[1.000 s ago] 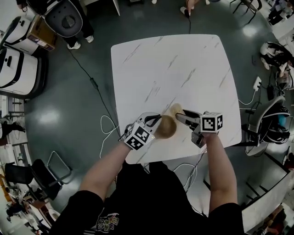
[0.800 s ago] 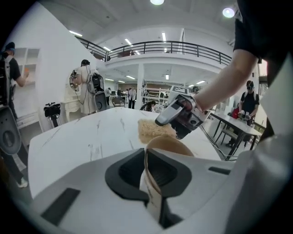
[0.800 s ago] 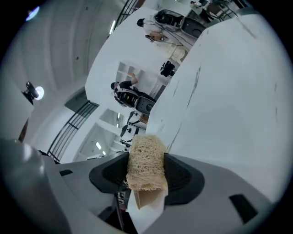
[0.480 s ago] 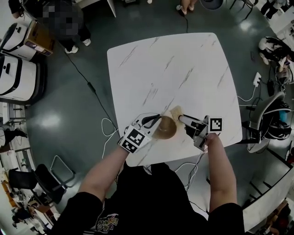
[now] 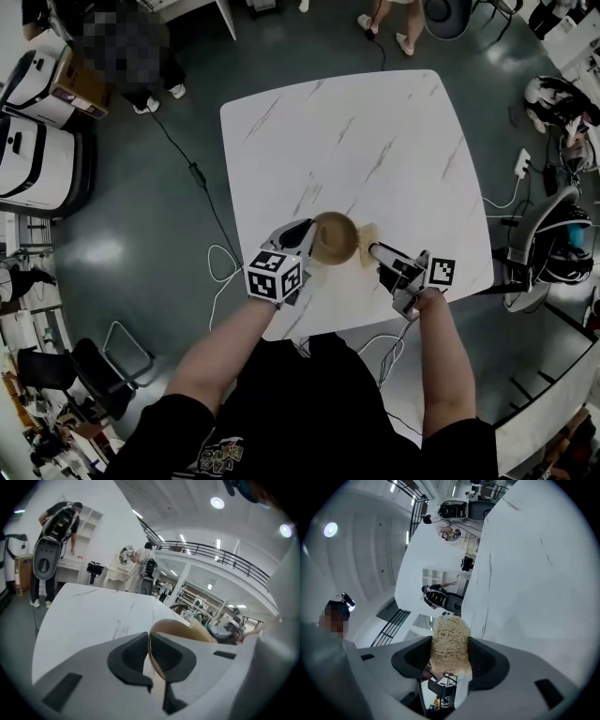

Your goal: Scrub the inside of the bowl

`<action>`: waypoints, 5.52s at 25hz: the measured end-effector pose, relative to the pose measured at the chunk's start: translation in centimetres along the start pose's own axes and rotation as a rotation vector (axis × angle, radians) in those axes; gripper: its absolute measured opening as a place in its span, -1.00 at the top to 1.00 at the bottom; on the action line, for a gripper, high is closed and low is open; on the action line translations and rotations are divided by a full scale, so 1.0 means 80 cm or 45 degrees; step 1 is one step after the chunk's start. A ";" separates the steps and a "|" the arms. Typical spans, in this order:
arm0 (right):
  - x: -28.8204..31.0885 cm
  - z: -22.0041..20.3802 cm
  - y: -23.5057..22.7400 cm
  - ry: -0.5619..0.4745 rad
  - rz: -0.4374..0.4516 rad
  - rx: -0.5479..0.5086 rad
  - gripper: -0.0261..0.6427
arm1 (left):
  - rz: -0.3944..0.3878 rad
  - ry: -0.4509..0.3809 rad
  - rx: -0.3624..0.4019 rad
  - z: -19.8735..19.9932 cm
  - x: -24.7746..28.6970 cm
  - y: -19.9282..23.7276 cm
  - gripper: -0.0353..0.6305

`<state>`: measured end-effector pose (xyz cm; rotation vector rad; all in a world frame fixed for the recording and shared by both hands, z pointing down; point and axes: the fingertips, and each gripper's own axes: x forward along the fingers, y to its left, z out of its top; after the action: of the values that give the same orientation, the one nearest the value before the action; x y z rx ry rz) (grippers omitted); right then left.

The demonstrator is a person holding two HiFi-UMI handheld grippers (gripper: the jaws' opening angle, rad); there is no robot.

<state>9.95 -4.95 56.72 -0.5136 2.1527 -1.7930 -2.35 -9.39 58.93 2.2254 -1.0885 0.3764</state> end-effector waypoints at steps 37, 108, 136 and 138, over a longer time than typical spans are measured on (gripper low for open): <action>0.048 -0.145 0.007 -0.055 -0.535 -0.365 0.18 | -0.092 0.203 0.084 -0.004 -0.040 0.035 0.83; -0.197 0.077 -0.012 -0.434 -1.494 -0.965 0.75 | 0.166 0.120 0.186 0.004 -0.042 0.038 0.84; -0.041 -0.165 0.157 -0.589 -1.116 -0.784 0.85 | -0.282 0.205 0.170 -0.001 -0.220 -0.047 0.88; -0.031 -0.184 0.160 -0.598 -1.130 -0.784 0.86 | -0.325 0.220 0.179 -0.007 -0.230 -0.047 0.88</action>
<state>4.58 11.15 46.79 -2.0494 2.2216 -1.0292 -10.74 3.87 48.65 2.3685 -0.6965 0.5363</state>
